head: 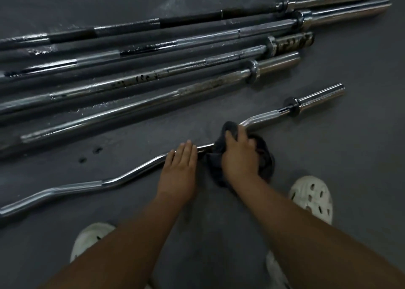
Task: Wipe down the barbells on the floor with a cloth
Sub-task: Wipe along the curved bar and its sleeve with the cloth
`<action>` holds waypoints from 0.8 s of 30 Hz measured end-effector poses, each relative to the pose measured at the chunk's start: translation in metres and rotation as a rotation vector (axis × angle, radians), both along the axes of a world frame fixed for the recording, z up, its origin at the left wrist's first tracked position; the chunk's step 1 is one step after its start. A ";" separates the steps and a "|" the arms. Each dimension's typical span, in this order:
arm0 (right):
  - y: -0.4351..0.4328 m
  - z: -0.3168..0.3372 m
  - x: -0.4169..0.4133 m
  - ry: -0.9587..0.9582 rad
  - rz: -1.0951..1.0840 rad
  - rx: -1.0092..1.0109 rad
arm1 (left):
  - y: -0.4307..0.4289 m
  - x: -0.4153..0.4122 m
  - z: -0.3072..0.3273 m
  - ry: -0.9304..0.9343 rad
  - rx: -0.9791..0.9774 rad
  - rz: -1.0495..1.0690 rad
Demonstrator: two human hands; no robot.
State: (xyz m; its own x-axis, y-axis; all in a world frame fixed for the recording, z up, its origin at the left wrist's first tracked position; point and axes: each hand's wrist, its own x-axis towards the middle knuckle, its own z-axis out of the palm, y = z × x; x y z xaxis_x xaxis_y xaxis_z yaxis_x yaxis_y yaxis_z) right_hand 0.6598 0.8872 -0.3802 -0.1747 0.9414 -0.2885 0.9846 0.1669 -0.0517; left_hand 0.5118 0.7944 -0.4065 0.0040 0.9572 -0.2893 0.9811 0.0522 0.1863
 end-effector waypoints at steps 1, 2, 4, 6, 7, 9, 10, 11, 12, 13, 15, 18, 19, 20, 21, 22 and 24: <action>-0.018 -0.001 -0.017 0.020 0.109 -0.002 | 0.000 0.000 0.000 -0.016 -0.012 0.001; -0.033 -0.004 -0.026 0.041 0.255 -0.008 | 0.002 -0.001 0.002 -0.039 -0.026 0.001; -0.025 -0.005 -0.020 0.055 0.402 -0.082 | 0.003 -0.006 0.003 -0.068 -0.029 -0.014; 0.005 -0.003 0.003 0.023 0.236 -0.080 | -0.001 -0.014 0.004 -0.035 -0.054 -0.036; 0.012 -0.001 0.010 -0.024 0.113 -0.029 | -0.004 -0.017 0.005 0.001 -0.063 -0.019; -0.001 0.003 0.000 -0.084 -0.020 0.028 | -0.013 -0.019 0.009 0.055 -0.068 0.008; -0.016 0.004 -0.017 -0.034 0.010 0.007 | -0.018 -0.020 0.009 0.064 -0.070 0.012; -0.034 0.001 -0.034 0.027 0.114 -0.027 | -0.022 -0.020 0.009 0.069 -0.063 0.027; -0.053 0.000 -0.047 0.083 0.252 -0.056 | -0.027 -0.021 0.008 0.075 -0.046 0.043; -0.063 -0.002 -0.053 0.124 0.378 -0.073 | -0.032 -0.023 0.008 0.084 -0.020 0.056; -0.045 -0.004 -0.041 0.143 0.498 -0.018 | -0.040 -0.028 0.011 0.096 -0.016 0.072; -0.017 -0.002 -0.016 -0.024 0.079 0.041 | -0.055 -0.042 0.013 0.110 -0.120 0.146; -0.024 0.000 -0.022 -0.076 0.000 0.051 | -0.059 -0.047 0.015 0.104 -0.146 0.181; -0.034 0.001 -0.036 -0.072 0.025 0.044 | -0.061 -0.050 0.016 0.093 -0.162 0.193; -0.048 0.001 -0.054 -0.036 0.133 0.022 | -0.062 -0.052 0.017 0.076 -0.165 0.187; -0.064 -0.002 -0.068 -0.001 0.277 -0.010 | -0.062 -0.054 0.017 0.060 -0.163 0.176; -0.066 -0.002 -0.070 0.016 0.512 -0.051 | -0.061 -0.058 0.017 0.035 -0.179 0.166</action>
State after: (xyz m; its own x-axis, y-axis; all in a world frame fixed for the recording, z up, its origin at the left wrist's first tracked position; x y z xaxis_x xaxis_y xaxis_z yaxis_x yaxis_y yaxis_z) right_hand 0.5899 0.8210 -0.3826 -0.6144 0.7189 -0.3251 0.7764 0.6243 -0.0867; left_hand 0.4542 0.7338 -0.3895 -0.1624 0.8773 -0.4517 0.9619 0.2427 0.1255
